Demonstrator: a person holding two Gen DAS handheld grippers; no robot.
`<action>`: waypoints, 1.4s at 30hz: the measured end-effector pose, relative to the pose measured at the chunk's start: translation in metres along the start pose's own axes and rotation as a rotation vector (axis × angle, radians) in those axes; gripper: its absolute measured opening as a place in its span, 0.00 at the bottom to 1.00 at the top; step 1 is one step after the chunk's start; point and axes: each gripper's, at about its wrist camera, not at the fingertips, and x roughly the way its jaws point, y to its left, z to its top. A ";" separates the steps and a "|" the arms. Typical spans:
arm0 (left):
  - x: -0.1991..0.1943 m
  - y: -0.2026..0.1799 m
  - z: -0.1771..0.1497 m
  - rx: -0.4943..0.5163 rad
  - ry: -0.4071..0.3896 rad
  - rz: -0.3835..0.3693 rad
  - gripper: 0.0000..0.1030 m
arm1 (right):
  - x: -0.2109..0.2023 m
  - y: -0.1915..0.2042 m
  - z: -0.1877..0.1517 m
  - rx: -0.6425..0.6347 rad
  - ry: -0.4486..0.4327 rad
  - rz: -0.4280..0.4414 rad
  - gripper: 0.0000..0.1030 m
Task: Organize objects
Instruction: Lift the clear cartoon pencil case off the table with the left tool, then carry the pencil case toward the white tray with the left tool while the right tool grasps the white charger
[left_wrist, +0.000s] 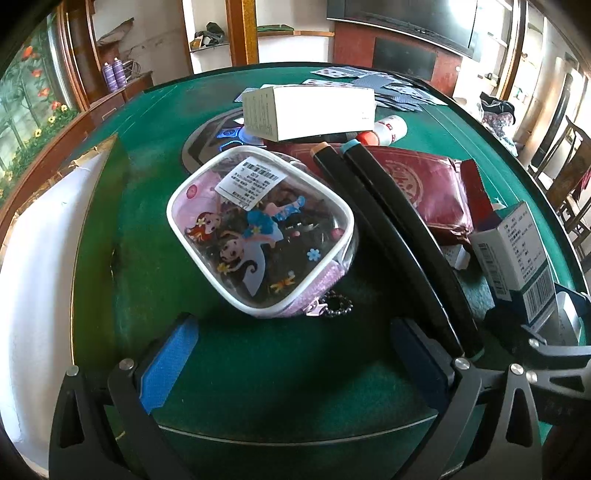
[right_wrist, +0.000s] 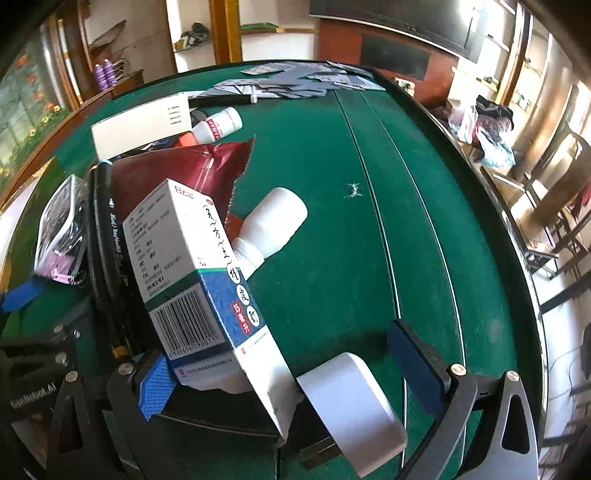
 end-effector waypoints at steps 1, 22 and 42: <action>0.000 0.000 0.000 0.002 0.004 -0.002 1.00 | -0.001 0.000 -0.002 -0.012 0.001 0.008 1.00; -0.044 0.037 0.016 -0.160 -0.063 -0.102 1.00 | -0.041 -0.090 0.008 0.325 -0.305 0.143 1.00; -0.001 0.053 0.042 -0.276 0.000 -0.075 1.00 | -0.055 -0.074 0.000 0.235 -0.391 0.097 1.00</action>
